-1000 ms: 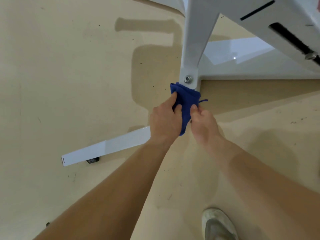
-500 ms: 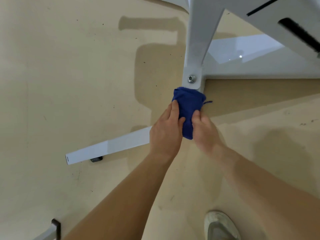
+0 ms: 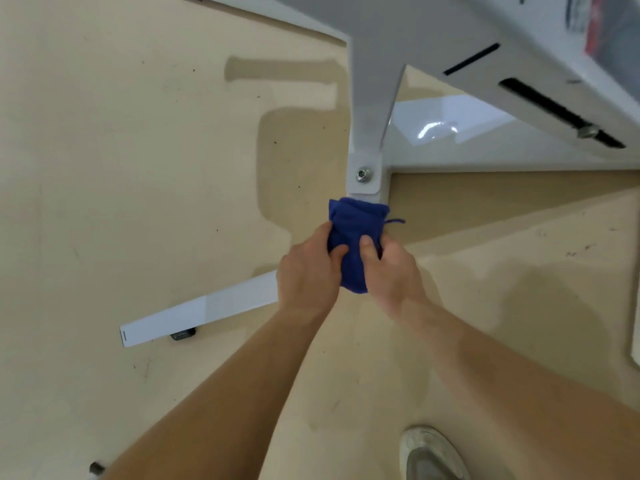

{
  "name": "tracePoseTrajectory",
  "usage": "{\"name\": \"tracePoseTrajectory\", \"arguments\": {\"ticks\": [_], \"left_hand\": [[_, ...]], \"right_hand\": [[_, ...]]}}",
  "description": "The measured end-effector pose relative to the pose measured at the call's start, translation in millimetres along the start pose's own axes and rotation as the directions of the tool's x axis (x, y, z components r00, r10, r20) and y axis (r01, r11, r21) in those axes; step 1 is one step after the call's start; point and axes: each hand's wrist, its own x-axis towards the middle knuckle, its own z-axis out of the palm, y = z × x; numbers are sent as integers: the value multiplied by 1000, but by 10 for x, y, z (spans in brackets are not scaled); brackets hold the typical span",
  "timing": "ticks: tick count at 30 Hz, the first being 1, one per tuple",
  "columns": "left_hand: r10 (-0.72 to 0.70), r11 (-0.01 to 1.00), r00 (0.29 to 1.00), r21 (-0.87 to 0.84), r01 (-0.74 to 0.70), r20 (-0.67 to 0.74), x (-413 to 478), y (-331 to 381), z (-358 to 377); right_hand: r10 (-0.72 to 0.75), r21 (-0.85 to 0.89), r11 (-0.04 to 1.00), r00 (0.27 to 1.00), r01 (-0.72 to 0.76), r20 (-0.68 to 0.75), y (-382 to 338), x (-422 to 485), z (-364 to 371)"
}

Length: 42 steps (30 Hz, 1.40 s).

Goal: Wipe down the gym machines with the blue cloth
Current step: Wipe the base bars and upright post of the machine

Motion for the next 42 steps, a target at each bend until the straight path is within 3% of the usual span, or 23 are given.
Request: {"name": "tracePoseTrajectory", "arguments": {"ticks": [4,9,16,21,25,30,35,39,42], "left_hand": [[-51,999,997,20,50,52,60,23,-228],[-61,991,996,-118,68,64,-157,405,-468],[-19,950,945,-288,119,326,-670,1074,-727],[33,793,896,-558,247,443,-878,1638,-921],[47,678,959,-714,175,279,-989,1927,-1029],[-201,535,979,-836,124,16,-1013,2071,-1230],[-534,432,819,-900,51,-210,-1009,1940,-1290],[-612,422,688,-897,-133,-390,-763,1932,-1517],[-666,386,600,-893,-233,-444,-595,1973,-1673]], "right_hand": [[67,-28,997,979,-74,-193,-326,29,-130],[28,-82,996,984,-43,-175,-517,-366,-437],[-97,-344,939,975,22,-200,-438,-1015,-1350],[-321,-483,866,886,132,-333,-866,-1332,-1925],[-444,-514,820,846,251,-295,-1246,-1368,-2194],[-503,-503,775,855,382,-125,-1753,-1269,-2200],[-606,-480,682,794,551,50,-2113,-1251,-1963],[-701,-434,604,704,668,109,-2402,-1166,-1865],[-770,-417,539,629,731,108,-2610,-1084,-1761]]}}
